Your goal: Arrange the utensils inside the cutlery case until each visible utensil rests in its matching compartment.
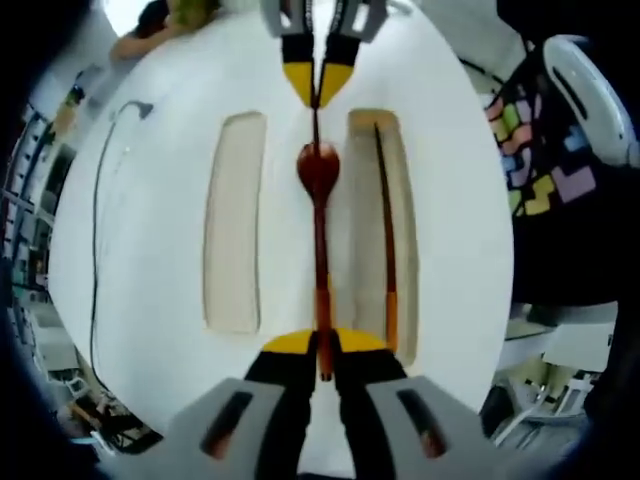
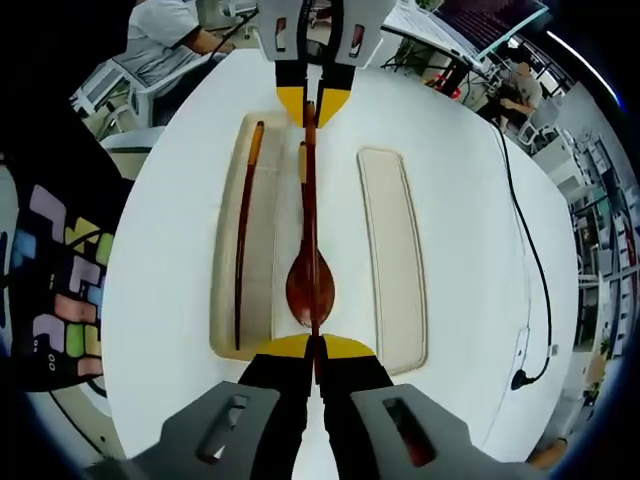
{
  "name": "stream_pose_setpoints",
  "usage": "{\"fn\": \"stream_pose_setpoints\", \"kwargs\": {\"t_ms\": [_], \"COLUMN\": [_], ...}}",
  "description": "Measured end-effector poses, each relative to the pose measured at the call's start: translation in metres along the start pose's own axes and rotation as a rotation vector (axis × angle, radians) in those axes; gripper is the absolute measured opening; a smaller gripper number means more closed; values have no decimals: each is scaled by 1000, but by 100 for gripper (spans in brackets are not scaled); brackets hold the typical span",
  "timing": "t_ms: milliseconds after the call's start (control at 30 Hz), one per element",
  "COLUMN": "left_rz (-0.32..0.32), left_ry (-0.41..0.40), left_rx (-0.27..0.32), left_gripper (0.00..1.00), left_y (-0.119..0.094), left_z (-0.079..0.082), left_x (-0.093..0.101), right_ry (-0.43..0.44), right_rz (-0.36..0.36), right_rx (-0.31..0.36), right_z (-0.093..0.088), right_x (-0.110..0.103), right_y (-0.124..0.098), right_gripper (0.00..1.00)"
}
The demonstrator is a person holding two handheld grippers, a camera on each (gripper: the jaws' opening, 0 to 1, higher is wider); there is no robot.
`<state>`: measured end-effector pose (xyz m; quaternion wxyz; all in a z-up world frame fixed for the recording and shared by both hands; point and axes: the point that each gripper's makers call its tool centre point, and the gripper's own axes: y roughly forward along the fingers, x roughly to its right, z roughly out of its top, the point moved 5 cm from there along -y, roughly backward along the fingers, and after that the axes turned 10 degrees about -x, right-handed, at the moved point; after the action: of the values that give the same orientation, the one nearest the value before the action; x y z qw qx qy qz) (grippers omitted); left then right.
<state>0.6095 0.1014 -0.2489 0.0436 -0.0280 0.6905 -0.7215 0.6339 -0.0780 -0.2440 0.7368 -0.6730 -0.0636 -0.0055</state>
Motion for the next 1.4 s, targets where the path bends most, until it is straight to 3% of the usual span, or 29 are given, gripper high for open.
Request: {"fn": "stream_pose_setpoints", "kwargs": {"t_ms": [800, 1400], "left_rz": [-43, -70], "left_ry": [67, 68], "left_rx": [-60, -74], "left_gripper": [6, 6], "left_y": [10, 24], "left_z": [-3, -8], "left_x": [31, 32], "right_ry": [54, 0], "right_rz": [161, 164], "right_rx": [13, -11], "right_z": [3, 8], "right_x": [-40, -41], "right_y": [16, 32], "right_gripper": [1, 1]}}
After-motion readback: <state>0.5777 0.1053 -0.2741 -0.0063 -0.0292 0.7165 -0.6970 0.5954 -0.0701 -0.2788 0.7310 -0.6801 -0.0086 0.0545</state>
